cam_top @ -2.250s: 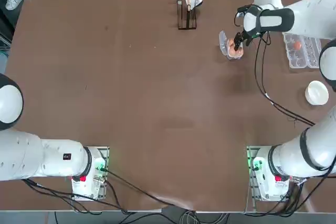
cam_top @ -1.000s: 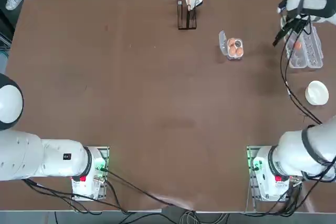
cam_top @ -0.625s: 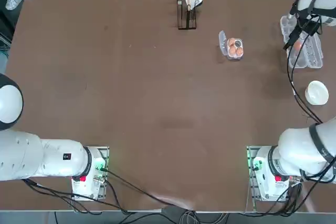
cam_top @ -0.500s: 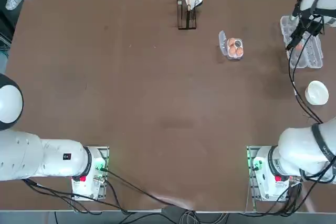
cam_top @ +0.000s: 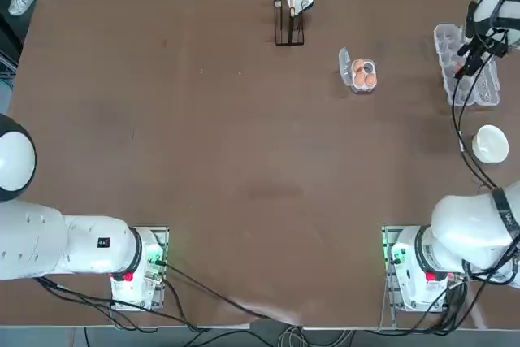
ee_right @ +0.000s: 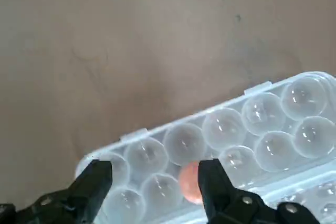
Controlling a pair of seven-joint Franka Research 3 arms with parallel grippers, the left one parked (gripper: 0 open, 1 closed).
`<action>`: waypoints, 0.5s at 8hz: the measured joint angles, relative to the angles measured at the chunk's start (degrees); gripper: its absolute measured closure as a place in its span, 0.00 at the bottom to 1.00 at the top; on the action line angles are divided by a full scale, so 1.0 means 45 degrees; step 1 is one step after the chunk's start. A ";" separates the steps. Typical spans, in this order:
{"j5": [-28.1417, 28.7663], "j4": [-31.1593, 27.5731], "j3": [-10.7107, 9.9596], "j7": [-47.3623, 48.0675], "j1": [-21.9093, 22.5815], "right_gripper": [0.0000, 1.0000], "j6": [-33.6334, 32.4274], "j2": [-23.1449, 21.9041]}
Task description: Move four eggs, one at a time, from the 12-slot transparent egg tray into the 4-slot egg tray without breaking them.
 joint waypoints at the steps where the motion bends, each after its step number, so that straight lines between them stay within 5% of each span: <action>1: -0.0008 0.0311 0.0000 -0.0765 -0.0139 0.00 0.0064 0.0316; 4: -0.0013 0.1942 -0.0001 -0.2626 -0.0474 0.00 0.0075 0.1712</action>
